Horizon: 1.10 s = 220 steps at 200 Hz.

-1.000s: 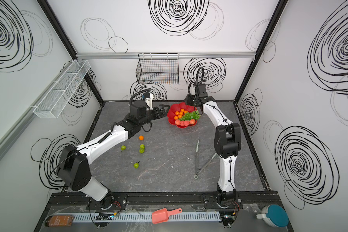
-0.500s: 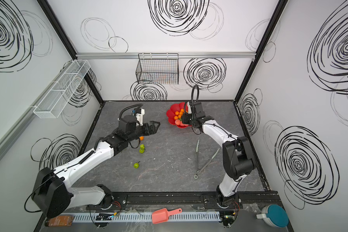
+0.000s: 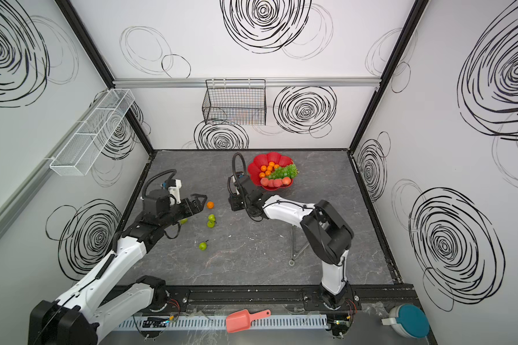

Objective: Place and organize the fake fruits in the fruit bowl
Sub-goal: 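Move the right gripper back to the loose kumquat beside the green pears, then close the right gripper on the orange kumquat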

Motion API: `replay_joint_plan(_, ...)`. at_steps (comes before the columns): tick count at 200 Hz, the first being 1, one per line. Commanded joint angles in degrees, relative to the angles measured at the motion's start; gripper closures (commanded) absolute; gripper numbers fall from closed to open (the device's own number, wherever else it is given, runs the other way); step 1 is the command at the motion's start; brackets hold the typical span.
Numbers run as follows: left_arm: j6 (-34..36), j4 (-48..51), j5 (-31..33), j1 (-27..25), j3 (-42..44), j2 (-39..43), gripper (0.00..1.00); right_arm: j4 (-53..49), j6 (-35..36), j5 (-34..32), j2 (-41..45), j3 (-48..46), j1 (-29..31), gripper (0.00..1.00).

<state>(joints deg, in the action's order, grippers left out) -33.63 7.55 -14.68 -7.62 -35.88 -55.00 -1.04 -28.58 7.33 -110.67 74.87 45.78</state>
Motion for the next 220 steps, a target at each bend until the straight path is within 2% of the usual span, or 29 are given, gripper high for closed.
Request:
replay_joint_plan(1, 0.83, 1.23, -4.33, 5.02, 0.69, 1.54, 0.04, -2.42, -2.01, -1.82, -5.3, 6.69, 1.74, 0.56)
replay_joint_plan(24, 0.89, 1.59, -5.94, 8.73, 1.37, 2.47, 0.04, -4.18, -2.25, -3.36, -10.9, 13.22, 3.82, 0.55)
replay_joint_plan(55, 1.02, 1.51, -5.82, 10.64, 1.99, 2.35, 0.04, -6.27, -3.22, -5.26, -16.2, 19.89, 5.24, 0.54)
replay_joint_plan(97, 0.84, 0.53, -5.75, 11.04, 3.28, 2.28, 0.04, -6.79, -2.74, -5.07, -19.73, 24.49, 5.69, 0.5)
replay_joint_plan(153, 0.58, 0.85, -4.93, 12.01, 3.6, 2.17, 0.04, -17.36, -0.54, -5.45, -26.92, 36.76, 6.16, 0.48)
replay_joint_plan(220, 0.58, 0.44, -5.45, 12.01, 3.84, 1.94, 0.04, -24.05, 1.46, -5.5, -32.65, 45.83, 6.48, 0.48)
